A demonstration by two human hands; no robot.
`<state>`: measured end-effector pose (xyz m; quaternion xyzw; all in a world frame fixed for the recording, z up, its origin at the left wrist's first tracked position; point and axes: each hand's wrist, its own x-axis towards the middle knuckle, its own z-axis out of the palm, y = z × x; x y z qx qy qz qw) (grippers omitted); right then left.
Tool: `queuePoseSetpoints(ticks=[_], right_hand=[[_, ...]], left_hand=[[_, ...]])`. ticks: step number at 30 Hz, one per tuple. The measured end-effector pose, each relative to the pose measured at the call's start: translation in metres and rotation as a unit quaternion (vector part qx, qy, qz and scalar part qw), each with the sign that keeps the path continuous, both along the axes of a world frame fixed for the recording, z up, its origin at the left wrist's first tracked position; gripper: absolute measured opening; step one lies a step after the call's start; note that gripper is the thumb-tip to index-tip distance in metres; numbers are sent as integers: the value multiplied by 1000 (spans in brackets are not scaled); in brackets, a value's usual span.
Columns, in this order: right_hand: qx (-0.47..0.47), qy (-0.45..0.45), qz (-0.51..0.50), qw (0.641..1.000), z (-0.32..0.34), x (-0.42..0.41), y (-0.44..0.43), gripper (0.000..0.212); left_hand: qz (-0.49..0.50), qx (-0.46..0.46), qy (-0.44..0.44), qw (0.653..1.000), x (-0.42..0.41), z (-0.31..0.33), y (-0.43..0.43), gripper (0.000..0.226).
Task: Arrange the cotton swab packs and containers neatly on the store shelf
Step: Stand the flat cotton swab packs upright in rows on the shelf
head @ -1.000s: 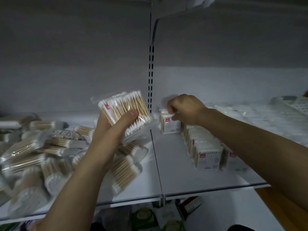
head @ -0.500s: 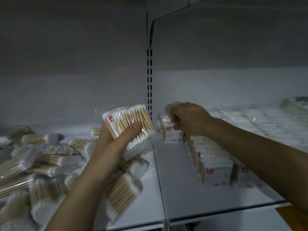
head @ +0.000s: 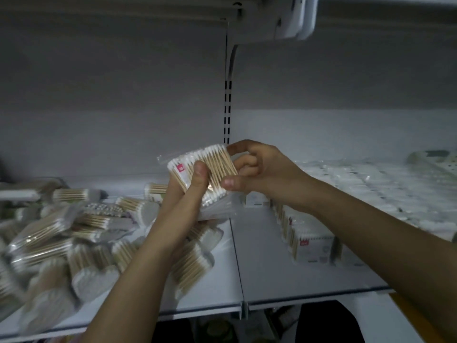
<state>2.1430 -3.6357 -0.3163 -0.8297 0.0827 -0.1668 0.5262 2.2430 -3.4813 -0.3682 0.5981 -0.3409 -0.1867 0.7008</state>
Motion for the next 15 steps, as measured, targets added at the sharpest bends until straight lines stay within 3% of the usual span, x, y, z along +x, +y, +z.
queuePoseSetpoints(ticks=[3, 6, 9, 12, 15], right_hand=[[-33, -41, -16, 998, 0, -11, -1, 64], [-168, -50, 24, 984, 3, -27, 2, 69], [-257, -21, 21, 966, 5, -36, -3, 79], [-233, -52, -16, 971, 5, -37, -5, 68], [-252, -61, -93, 961, 4, -35, -15, 46]], left_hand=[[8, 13, -8, 1000, -14, 3, -3, 50], [-4, 19, 52, 998, -22, 6, -7, 56], [6, 20, 43, 999, -25, 5, -7, 67], [11, 16, 74, 997, -27, 6, -2, 64], [39, 19, 96, 994, -21, 6, 5, 36]])
